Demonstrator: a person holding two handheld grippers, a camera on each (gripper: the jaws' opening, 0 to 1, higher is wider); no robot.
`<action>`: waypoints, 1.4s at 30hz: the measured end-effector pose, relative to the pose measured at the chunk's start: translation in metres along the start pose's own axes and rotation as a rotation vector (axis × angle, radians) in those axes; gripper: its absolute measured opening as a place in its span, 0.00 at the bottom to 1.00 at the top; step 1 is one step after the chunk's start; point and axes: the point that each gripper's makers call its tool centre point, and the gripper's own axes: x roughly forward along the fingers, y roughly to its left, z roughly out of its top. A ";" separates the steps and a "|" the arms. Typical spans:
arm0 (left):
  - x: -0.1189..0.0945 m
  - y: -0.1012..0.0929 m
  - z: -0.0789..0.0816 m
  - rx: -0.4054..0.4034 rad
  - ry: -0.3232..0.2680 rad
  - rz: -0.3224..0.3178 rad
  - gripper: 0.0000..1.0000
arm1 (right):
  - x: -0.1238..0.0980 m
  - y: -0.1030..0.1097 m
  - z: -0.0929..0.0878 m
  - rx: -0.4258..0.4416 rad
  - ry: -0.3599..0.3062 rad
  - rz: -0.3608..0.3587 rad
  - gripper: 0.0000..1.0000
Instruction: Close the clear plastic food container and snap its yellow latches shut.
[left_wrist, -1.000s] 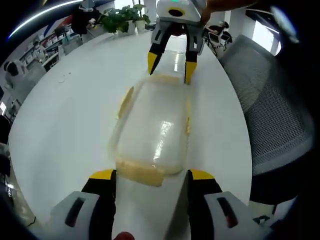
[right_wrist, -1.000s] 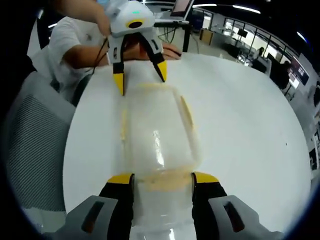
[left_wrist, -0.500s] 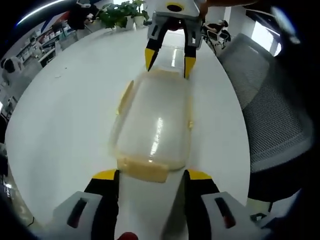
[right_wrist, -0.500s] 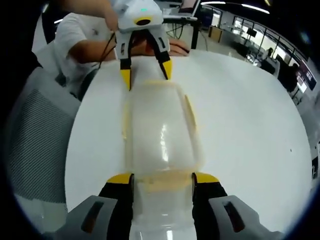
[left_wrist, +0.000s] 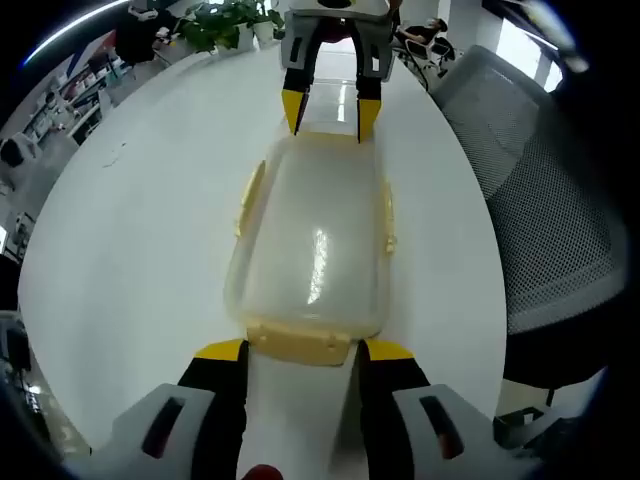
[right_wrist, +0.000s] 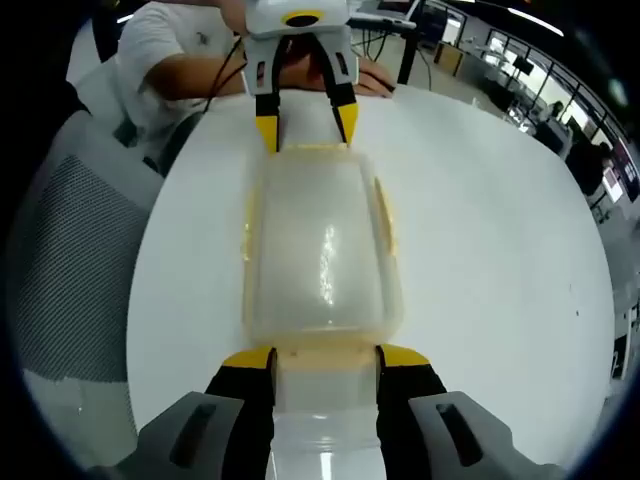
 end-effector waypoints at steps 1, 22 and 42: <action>0.001 -0.001 0.000 0.003 0.003 -0.007 0.43 | 0.001 0.001 -0.001 -0.001 0.004 0.006 0.39; 0.003 -0.010 0.002 -0.033 -0.014 -0.034 0.37 | 0.004 0.002 -0.003 -0.021 0.035 0.020 0.38; -0.013 -0.028 0.004 -0.042 0.000 -0.008 0.37 | -0.012 0.019 0.005 -0.055 -0.029 0.038 0.38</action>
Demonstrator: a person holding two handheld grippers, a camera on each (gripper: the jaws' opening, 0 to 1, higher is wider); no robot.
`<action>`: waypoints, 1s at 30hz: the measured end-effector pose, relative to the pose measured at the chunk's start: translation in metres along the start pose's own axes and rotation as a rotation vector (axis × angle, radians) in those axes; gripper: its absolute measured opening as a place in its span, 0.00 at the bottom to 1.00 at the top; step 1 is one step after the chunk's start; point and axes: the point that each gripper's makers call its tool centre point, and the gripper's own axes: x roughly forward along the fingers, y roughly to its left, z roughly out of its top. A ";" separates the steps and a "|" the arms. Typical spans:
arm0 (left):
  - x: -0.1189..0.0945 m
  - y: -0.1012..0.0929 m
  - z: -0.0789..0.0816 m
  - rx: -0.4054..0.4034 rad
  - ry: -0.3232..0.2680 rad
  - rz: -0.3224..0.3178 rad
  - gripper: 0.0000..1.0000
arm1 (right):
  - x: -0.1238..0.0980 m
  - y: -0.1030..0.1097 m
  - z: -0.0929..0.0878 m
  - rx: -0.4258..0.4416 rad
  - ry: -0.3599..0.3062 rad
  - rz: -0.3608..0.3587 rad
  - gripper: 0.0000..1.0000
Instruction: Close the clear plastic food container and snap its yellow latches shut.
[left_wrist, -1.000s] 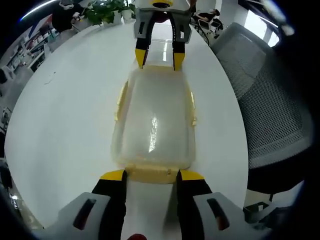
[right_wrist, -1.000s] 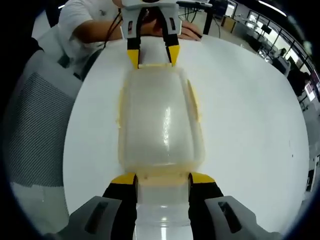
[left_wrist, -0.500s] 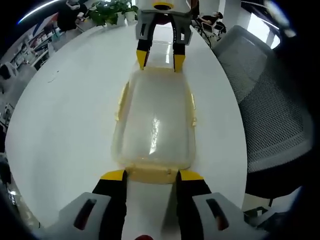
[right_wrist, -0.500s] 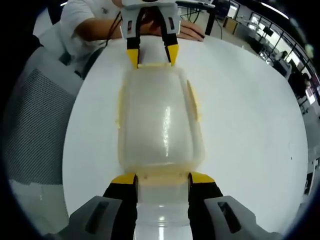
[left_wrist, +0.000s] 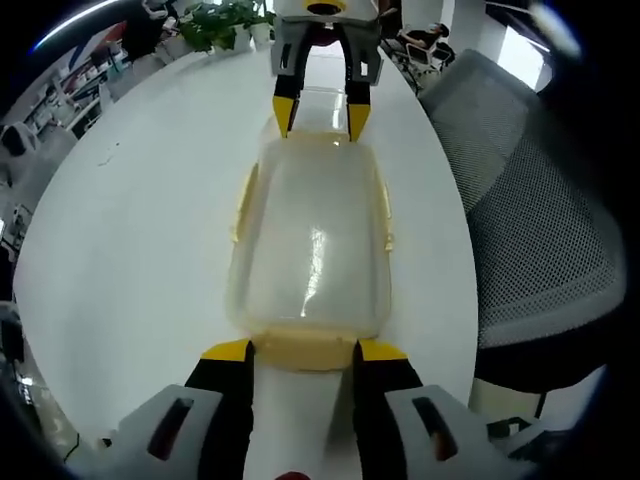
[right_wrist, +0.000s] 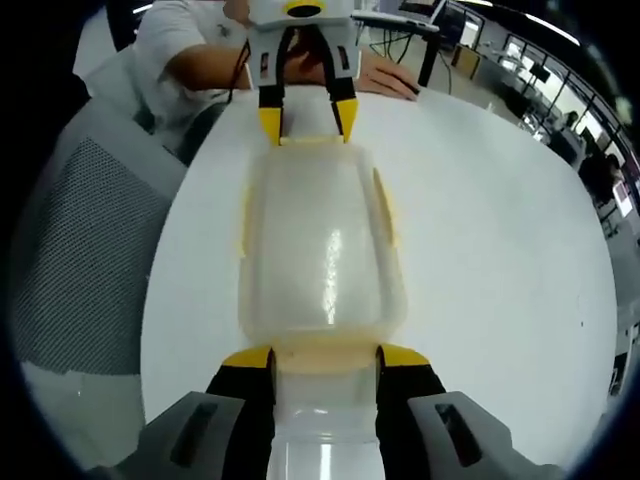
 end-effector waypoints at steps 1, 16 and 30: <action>-0.002 -0.002 0.000 -0.005 0.000 -0.003 0.37 | -0.001 0.001 0.000 -0.002 -0.002 0.000 0.38; -0.022 -0.013 0.006 -0.017 0.004 -0.021 0.38 | -0.019 0.013 0.011 0.011 -0.056 0.022 0.38; -0.033 -0.008 0.020 0.013 0.008 -0.003 0.38 | -0.036 0.010 0.012 0.013 -0.094 -0.016 0.38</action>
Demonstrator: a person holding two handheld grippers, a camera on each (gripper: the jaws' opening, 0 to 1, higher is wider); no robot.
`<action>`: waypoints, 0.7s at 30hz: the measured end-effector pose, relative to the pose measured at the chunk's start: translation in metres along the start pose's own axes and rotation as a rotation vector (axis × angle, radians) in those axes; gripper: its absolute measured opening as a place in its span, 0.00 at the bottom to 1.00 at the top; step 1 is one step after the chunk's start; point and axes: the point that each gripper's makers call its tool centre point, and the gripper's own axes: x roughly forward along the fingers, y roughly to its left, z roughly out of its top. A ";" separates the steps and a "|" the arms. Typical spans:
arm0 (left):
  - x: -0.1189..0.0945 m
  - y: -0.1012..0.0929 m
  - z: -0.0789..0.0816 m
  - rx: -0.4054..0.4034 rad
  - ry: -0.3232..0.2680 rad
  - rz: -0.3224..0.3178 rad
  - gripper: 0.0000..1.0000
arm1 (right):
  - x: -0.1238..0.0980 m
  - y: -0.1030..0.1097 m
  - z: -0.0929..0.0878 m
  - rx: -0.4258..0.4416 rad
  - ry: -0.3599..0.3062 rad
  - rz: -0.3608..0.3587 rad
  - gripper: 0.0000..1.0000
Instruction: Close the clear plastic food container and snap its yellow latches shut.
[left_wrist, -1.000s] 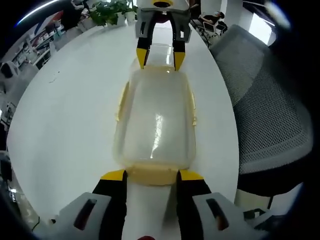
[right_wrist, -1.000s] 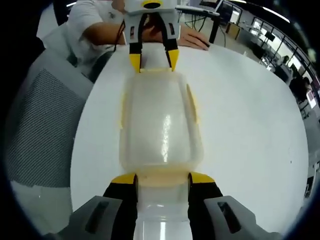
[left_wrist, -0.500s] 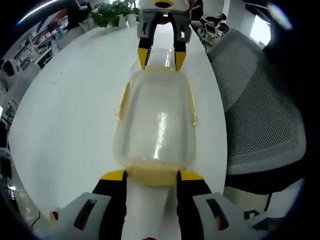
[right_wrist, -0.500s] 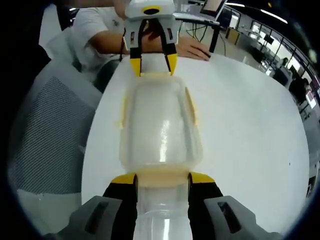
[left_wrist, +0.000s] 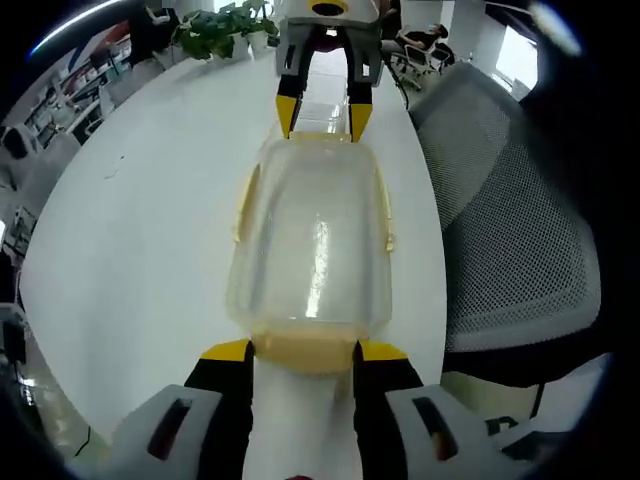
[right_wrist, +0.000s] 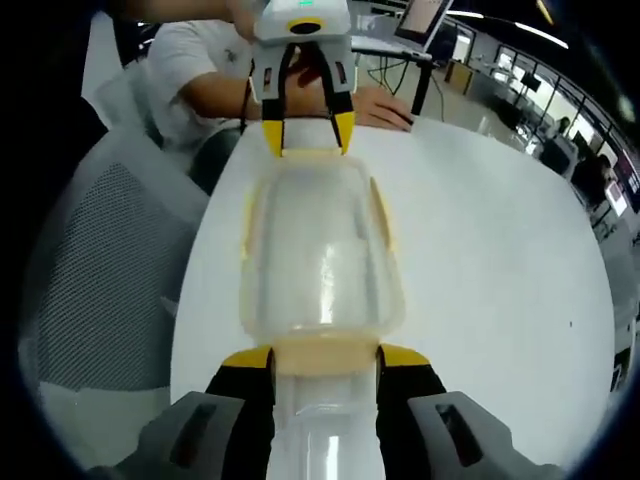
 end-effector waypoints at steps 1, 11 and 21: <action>-0.001 0.001 0.001 0.005 0.000 0.004 0.38 | -0.001 -0.001 0.000 0.002 -0.002 -0.002 0.38; -0.001 0.005 0.012 0.025 -0.016 0.010 0.38 | -0.012 -0.004 -0.005 0.002 0.000 -0.031 0.38; -0.004 0.009 0.020 0.027 -0.056 0.022 0.37 | -0.019 -0.009 -0.006 -0.002 -0.002 -0.056 0.38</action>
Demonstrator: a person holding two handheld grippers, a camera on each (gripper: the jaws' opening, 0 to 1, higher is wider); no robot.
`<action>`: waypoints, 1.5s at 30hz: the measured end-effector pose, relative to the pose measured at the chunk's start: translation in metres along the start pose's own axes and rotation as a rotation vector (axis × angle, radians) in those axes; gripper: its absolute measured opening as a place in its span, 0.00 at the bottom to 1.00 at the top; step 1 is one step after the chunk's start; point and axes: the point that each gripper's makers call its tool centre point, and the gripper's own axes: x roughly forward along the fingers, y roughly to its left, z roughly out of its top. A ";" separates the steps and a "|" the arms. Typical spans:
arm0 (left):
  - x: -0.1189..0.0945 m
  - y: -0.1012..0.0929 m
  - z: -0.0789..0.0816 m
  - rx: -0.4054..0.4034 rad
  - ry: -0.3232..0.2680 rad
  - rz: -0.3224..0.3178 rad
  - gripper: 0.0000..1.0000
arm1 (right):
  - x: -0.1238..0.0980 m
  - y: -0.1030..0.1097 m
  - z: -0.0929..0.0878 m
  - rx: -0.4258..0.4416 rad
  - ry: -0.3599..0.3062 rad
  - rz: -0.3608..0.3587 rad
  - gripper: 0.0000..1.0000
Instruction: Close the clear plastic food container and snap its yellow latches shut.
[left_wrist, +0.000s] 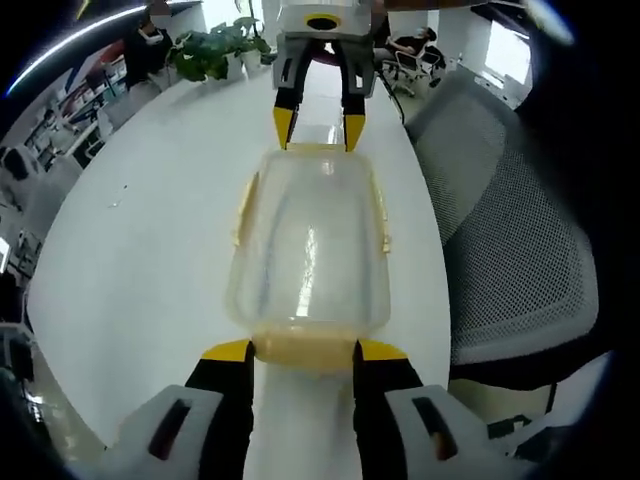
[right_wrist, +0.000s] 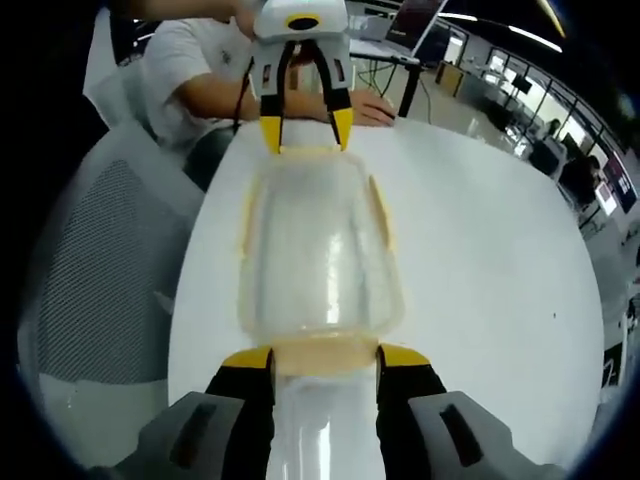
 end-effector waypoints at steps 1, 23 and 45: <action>0.000 0.001 0.000 -0.001 0.004 0.002 0.38 | 0.000 -0.001 0.001 -0.003 -0.003 -0.002 0.38; 0.003 0.010 0.020 0.027 -0.003 0.021 0.38 | -0.016 -0.011 -0.010 -0.003 0.012 -0.027 0.38; 0.016 0.013 0.054 0.046 -0.011 0.028 0.38 | -0.037 -0.018 -0.038 0.008 0.053 -0.071 0.38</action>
